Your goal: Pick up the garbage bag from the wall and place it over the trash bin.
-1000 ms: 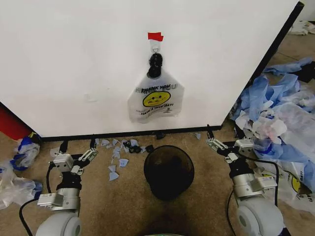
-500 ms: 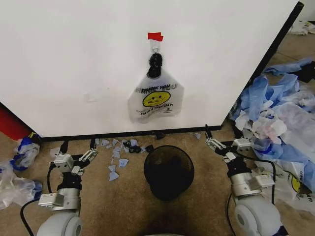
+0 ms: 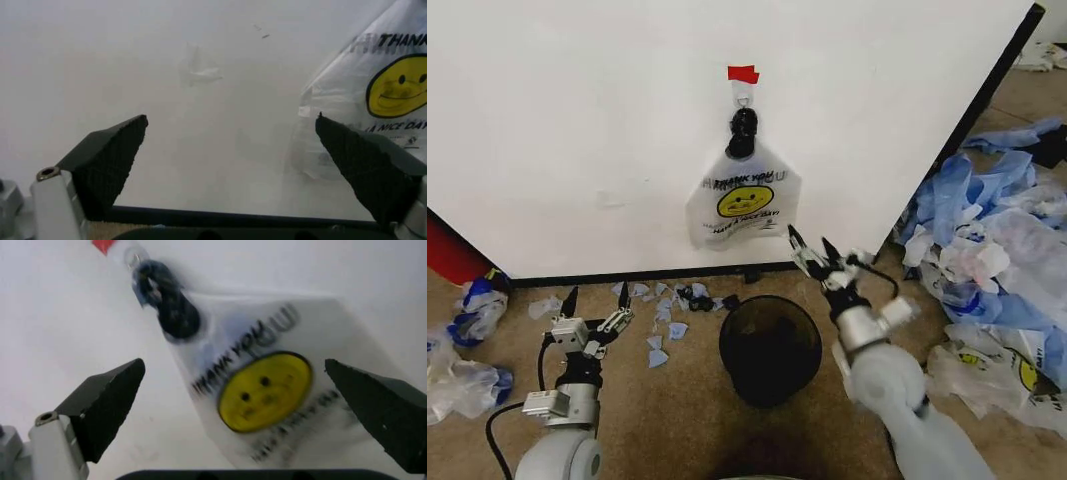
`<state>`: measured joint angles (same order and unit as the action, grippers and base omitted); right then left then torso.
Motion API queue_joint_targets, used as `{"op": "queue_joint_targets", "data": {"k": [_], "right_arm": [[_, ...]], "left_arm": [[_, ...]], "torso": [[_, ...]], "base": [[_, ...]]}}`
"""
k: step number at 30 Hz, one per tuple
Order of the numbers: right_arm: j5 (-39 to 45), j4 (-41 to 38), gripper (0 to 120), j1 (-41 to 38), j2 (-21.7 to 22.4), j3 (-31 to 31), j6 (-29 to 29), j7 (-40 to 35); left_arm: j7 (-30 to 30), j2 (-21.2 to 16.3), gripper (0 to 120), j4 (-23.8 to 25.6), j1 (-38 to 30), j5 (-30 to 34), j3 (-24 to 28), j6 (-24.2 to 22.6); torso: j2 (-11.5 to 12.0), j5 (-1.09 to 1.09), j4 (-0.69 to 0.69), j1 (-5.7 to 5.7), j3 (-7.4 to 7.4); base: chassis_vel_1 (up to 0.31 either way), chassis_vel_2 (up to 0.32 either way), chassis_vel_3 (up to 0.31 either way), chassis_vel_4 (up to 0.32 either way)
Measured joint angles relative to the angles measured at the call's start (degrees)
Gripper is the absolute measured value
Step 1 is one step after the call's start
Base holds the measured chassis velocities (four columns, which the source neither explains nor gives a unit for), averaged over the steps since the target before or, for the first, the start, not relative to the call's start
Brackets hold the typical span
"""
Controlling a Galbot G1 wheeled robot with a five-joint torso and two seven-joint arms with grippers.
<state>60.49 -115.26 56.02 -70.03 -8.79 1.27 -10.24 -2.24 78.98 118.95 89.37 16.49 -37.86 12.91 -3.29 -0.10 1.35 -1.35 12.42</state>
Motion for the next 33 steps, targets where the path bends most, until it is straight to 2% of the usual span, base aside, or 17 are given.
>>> {"op": "queue_joint_targets", "data": {"k": [7,13,15,20,33], "right_arm": [[3.34,7.24,97,-10.51,-4.22,3.98,2.01,1.39],[3.46,12.72,94,-15.71,-6.77,5.77,2.97,3.11],[3.46,14.49,90,-17.01,-7.48,6.03,3.09,3.63],[3.51,17.53,98,-18.85,-8.92,6.26,3.32,4.37],[3.60,23.85,99,-22.81,-13.36,8.21,4.09,6.51]], "left_arm": [[0.02,1.16,99,-0.16,0.61,-0.95,-0.41,0.53],[0.01,1.87,99,-0.51,0.85,-1.39,-0.70,1.06],[0.01,2.09,99,-0.74,0.85,-1.52,-0.74,1.26],[0.01,2.22,99,-1.31,0.57,-1.70,-0.53,1.38],[-0.09,3.09,98,-1.80,0.90,-1.99,-0.82,2.28]], "torso": [[0.00,0.03,0.00,0.00,0.00],[0.00,0.03,0.00,0.00,0.00],[-0.01,0.02,0.00,0.00,0.00],[-0.01,0.02,0.02,0.00,0.00],[-0.02,0.02,0.00,0.00,0.00]], "base": [[0.000,0.000,0.000,0.000],[0.000,0.000,0.000,0.000],[0.000,0.000,0.000,0.000],[0.000,0.000,0.000,0.000],[0.000,0.000,0.000,0.000]]}}
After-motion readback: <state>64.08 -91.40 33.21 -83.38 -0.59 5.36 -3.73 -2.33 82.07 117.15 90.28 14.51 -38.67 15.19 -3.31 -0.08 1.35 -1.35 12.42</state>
